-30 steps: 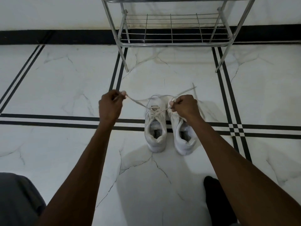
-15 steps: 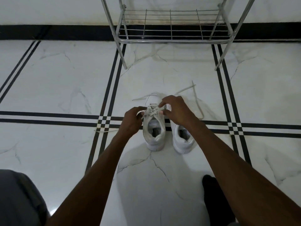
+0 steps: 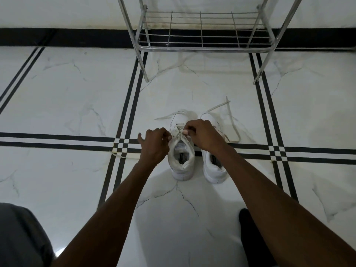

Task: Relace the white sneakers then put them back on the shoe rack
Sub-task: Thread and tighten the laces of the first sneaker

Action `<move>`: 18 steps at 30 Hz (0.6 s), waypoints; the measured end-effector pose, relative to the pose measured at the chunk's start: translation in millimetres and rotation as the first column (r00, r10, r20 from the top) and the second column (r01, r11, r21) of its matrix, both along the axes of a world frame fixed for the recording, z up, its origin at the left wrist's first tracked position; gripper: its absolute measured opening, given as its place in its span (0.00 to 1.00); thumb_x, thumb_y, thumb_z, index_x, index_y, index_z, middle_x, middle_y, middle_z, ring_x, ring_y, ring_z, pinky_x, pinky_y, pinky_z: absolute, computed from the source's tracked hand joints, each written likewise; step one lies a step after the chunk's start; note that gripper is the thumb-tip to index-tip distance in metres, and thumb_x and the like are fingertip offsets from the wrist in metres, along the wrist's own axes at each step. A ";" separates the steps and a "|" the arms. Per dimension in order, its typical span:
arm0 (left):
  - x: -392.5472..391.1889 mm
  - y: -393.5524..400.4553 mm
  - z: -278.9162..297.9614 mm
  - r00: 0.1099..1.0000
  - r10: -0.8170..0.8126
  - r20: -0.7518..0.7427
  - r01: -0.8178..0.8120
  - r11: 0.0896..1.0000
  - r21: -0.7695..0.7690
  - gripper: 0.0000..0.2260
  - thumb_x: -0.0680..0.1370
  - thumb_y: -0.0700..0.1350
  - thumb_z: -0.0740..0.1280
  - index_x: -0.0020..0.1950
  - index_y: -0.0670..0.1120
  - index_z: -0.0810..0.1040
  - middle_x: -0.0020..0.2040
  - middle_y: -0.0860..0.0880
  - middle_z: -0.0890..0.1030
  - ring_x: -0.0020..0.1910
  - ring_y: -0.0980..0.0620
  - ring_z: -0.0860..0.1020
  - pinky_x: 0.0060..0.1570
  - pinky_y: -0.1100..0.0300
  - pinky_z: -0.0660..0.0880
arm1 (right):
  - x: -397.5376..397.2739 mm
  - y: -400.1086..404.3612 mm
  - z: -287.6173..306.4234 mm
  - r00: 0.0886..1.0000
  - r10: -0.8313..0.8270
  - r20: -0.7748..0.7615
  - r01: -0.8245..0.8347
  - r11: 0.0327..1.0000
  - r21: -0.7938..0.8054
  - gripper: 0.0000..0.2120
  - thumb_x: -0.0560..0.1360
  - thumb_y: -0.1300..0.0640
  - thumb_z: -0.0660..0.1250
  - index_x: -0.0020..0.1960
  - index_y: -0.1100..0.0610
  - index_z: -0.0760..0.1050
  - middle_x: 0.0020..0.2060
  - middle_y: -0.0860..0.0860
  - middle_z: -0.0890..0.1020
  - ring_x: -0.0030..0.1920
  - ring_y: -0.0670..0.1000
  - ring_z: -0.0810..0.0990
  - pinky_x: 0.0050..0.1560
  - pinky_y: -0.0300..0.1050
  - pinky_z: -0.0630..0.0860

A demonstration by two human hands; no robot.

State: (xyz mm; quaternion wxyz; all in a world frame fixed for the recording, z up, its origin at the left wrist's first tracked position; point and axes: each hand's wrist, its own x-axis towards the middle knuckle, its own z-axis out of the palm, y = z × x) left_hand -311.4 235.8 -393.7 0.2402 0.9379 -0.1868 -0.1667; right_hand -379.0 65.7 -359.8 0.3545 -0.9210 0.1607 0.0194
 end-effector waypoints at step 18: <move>0.8 13.5 -16.5 0.987 -0.008 -0.160 -0.020 0.985 -0.169 0.14 0.77 0.48 0.65 0.61 0.61 0.74 0.53 0.56 0.86 0.55 0.48 0.85 0.59 0.33 0.77 | -11.7 -3.7 -3.7 0.987 0.038 -0.158 -0.077 0.965 -0.250 0.11 0.75 0.58 0.68 0.55 0.52 0.84 0.53 0.53 0.85 0.58 0.59 0.79 0.59 0.54 0.75</move>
